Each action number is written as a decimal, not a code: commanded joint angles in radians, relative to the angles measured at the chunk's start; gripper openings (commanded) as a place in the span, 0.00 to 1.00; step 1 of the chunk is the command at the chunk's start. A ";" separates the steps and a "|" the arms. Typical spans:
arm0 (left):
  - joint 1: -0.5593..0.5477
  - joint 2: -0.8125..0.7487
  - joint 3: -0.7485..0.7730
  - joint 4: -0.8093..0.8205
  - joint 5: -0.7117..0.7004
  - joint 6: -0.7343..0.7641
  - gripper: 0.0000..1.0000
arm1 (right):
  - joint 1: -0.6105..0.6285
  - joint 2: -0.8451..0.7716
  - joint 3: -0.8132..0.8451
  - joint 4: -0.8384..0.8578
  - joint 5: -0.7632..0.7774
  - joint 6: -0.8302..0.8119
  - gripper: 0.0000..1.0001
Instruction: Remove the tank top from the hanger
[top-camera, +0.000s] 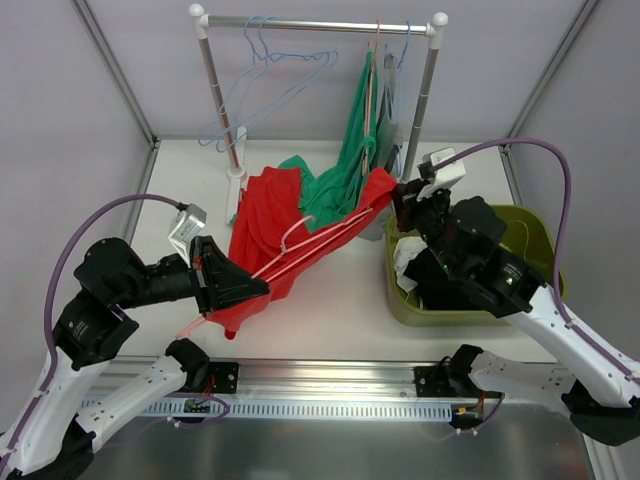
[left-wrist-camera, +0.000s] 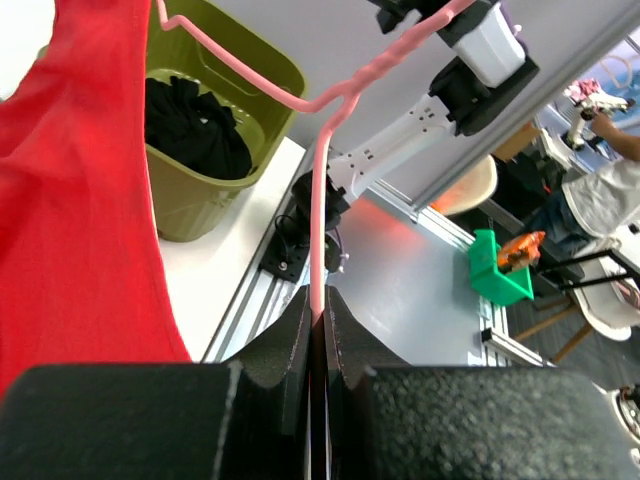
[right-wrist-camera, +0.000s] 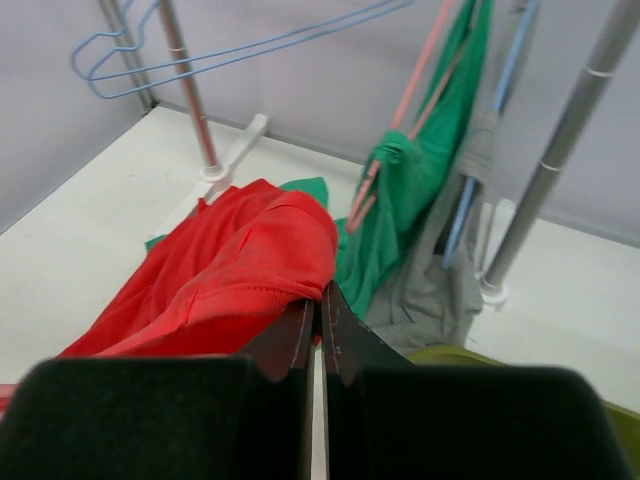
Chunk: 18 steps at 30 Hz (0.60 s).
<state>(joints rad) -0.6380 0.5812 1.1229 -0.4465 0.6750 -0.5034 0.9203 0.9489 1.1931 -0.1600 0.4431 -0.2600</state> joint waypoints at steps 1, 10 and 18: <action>-0.002 -0.029 0.014 0.055 0.095 0.032 0.00 | -0.049 -0.056 -0.029 -0.021 0.059 0.034 0.00; -0.002 0.011 0.094 0.170 0.110 -0.003 0.00 | -0.098 -0.081 -0.112 -0.024 -0.315 0.131 0.00; -0.005 0.113 -0.020 0.613 -0.011 -0.001 0.00 | -0.097 -0.229 -0.283 0.048 -0.518 0.257 0.00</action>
<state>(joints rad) -0.6403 0.6430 1.1614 -0.1349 0.7200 -0.5030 0.8242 0.8028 0.9554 -0.1875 0.0059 -0.0795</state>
